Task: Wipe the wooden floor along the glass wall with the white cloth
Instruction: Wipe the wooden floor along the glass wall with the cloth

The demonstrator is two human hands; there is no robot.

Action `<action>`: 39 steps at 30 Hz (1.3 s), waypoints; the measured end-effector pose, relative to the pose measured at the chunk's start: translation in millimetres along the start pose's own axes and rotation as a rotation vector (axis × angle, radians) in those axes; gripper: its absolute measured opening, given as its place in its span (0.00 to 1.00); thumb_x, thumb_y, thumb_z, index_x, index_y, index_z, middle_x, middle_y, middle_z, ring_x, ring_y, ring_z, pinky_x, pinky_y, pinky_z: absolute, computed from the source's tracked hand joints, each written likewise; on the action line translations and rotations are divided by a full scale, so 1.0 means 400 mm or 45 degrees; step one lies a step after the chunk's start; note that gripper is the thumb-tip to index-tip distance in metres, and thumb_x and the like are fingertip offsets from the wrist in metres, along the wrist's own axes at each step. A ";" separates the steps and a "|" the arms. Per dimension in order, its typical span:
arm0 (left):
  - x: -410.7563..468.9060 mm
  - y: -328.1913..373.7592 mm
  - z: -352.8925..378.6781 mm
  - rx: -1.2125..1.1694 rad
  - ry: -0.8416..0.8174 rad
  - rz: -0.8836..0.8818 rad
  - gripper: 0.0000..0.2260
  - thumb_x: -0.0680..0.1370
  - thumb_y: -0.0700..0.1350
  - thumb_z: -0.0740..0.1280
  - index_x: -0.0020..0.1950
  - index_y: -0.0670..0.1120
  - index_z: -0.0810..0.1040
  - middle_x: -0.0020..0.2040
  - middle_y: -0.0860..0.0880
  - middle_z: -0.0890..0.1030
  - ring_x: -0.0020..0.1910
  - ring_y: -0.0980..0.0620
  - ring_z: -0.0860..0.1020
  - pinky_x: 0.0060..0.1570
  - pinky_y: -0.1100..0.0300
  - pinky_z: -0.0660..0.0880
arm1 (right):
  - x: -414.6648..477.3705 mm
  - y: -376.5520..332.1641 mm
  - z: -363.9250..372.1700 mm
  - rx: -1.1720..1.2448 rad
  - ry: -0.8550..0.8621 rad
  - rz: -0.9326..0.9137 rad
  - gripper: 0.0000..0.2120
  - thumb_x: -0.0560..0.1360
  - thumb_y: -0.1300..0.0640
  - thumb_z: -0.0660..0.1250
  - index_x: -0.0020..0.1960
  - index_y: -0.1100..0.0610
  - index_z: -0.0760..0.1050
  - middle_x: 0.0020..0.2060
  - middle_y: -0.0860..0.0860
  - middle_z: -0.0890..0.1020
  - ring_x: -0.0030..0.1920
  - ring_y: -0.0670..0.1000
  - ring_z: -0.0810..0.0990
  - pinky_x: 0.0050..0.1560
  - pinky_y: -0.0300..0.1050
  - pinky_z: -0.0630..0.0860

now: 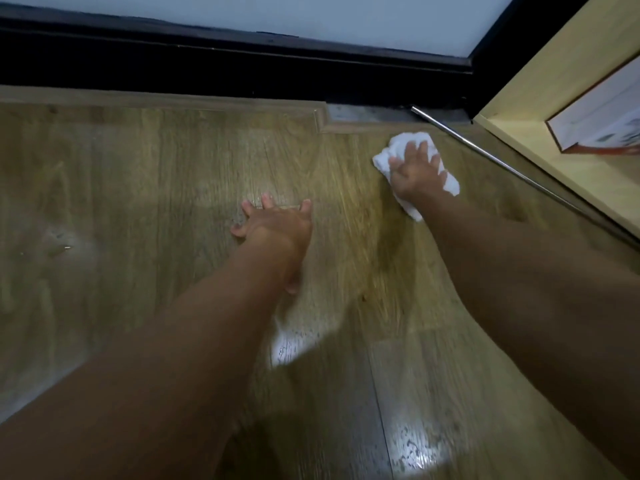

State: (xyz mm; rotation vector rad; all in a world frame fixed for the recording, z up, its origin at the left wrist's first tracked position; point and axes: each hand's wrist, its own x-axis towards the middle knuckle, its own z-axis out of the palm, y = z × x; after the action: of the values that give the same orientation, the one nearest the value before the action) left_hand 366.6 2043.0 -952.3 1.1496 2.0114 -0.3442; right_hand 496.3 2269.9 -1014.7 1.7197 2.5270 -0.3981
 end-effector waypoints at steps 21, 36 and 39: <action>0.066 0.058 0.018 0.157 0.079 -0.010 0.58 0.60 0.57 0.80 0.78 0.43 0.47 0.76 0.37 0.35 0.73 0.26 0.43 0.63 0.27 0.60 | -0.173 0.165 -0.005 0.003 0.036 -0.535 0.25 0.82 0.47 0.51 0.77 0.51 0.55 0.77 0.52 0.56 0.77 0.56 0.52 0.74 0.59 0.49; 0.003 0.020 0.068 0.026 0.250 0.106 0.50 0.68 0.57 0.76 0.78 0.48 0.47 0.79 0.43 0.41 0.76 0.34 0.42 0.70 0.31 0.49 | -0.276 0.024 0.023 -0.090 -0.118 -0.453 0.26 0.83 0.47 0.47 0.78 0.52 0.47 0.78 0.52 0.48 0.77 0.58 0.45 0.73 0.61 0.43; -0.037 -0.009 0.098 0.095 0.361 0.226 0.43 0.72 0.61 0.70 0.78 0.47 0.52 0.78 0.41 0.49 0.76 0.36 0.47 0.71 0.34 0.50 | -0.412 0.062 0.040 -0.077 -0.125 -0.572 0.25 0.83 0.47 0.48 0.78 0.51 0.50 0.78 0.50 0.51 0.78 0.55 0.47 0.74 0.58 0.45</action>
State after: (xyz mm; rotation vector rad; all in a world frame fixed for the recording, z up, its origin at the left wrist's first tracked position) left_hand 387.4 2010.1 -967.8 1.4811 2.1307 -0.1746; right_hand 579.6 2125.3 -1002.7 1.0714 2.8025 -0.4093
